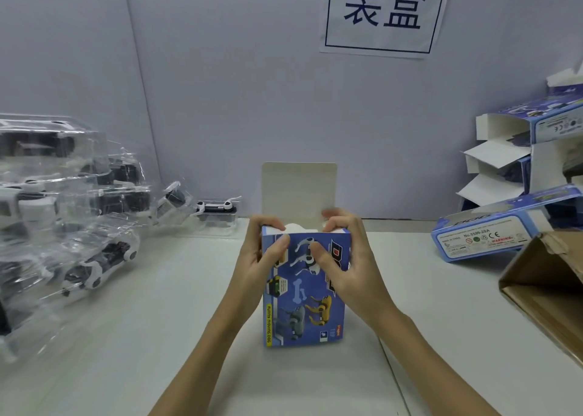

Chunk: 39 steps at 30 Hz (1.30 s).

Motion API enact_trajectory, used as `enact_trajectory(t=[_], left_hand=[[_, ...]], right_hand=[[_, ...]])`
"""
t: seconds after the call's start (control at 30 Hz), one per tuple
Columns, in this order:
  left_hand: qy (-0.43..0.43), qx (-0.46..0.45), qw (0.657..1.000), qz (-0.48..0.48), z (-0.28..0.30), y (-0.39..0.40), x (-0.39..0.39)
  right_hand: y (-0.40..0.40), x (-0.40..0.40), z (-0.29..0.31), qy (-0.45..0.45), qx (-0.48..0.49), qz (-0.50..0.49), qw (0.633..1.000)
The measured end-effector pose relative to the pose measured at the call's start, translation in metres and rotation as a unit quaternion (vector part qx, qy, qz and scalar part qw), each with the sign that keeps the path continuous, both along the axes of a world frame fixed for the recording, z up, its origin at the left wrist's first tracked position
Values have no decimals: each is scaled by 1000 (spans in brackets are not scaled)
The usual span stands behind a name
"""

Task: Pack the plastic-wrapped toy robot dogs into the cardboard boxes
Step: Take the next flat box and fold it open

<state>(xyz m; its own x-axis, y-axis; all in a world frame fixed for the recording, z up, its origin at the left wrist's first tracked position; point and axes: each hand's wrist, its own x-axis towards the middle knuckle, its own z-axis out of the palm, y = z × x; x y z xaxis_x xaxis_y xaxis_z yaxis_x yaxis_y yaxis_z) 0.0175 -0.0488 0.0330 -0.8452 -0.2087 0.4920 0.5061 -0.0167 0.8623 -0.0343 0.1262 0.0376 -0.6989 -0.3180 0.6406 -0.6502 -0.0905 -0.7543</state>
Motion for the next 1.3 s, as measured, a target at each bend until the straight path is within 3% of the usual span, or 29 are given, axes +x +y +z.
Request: enact_trajectory(t=[0.17, 0.4, 0.6, 0.77, 0.9, 1.03, 1.3], left_hand=[[12, -28, 997, 69, 7, -6, -1], [41, 50, 998, -20, 10, -12, -3], [17, 23, 999, -42, 9, -17, -3], [43, -38, 998, 35, 9, -16, 0], [26, -90, 995, 42, 7, -22, 1], [0, -38, 999, 9, 12, -16, 5], [8, -40, 999, 7, 15, -13, 4]], right_hand=[[0, -2, 2, -21, -22, -11, 999], [3, -4, 8, -24, -11, -30, 999], [3, -4, 3, -5, -9, -26, 1000], [3, -7, 2, -8, 4, -29, 1000], [6, -3, -1, -53, 29, 11, 998], [5, 0, 1, -120, -11, 67, 990], [3, 2, 7, -116, -38, 84, 989]])
